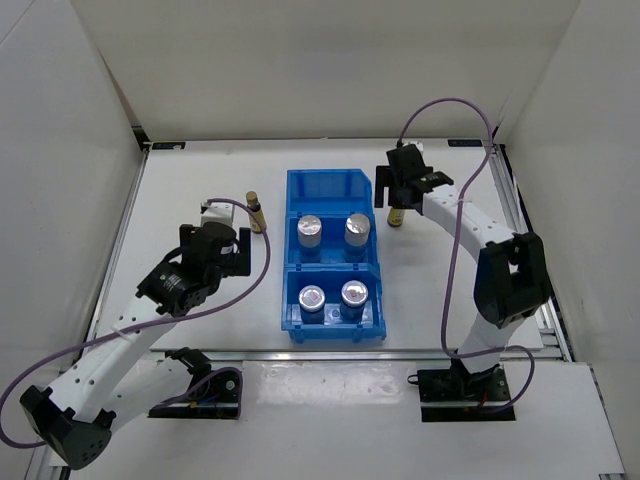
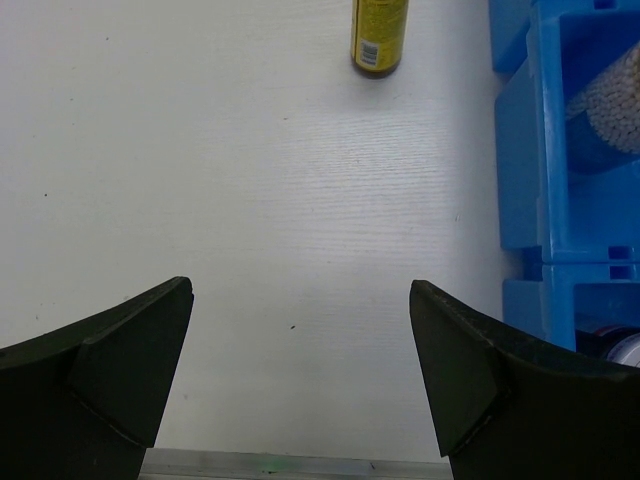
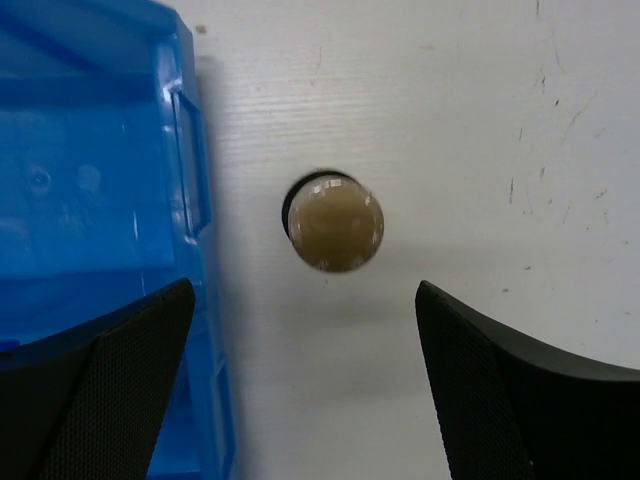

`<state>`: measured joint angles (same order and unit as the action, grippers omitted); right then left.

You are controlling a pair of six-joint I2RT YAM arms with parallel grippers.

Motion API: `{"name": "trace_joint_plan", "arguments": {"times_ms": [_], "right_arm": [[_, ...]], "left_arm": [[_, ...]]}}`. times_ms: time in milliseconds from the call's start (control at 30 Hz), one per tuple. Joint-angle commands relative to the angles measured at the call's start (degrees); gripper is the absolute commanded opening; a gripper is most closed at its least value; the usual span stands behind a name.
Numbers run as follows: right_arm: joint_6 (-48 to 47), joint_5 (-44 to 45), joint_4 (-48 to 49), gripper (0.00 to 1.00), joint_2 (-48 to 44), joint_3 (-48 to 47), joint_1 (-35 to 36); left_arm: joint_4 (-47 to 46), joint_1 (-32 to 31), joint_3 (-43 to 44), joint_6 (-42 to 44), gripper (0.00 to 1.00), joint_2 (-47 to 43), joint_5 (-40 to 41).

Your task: Organize the condiment bottles

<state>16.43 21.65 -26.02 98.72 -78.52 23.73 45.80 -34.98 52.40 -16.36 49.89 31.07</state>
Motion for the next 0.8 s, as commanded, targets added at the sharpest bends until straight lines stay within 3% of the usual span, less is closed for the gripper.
{"name": "trace_joint_plan", "arguments": {"times_ms": [0, 633, 767], "right_arm": [[-0.08, 1.55, -0.34, 0.93, 1.73, -6.46, -0.79], [-0.61, 0.5, -1.93, 0.56, 4.99, -10.25, -2.63], [-1.13, 0.5, -2.98, 0.42, 6.14, -11.3, -2.63]], "left_arm": [[-0.89, -0.09, 0.6, 0.01, 1.0, 0.12, 0.4], [-0.89, -0.09, 0.6, 0.01, 1.0, 0.65, -0.13], [-0.89, -0.09, 0.6, 0.01, 1.0, 0.65, -0.13]]}}
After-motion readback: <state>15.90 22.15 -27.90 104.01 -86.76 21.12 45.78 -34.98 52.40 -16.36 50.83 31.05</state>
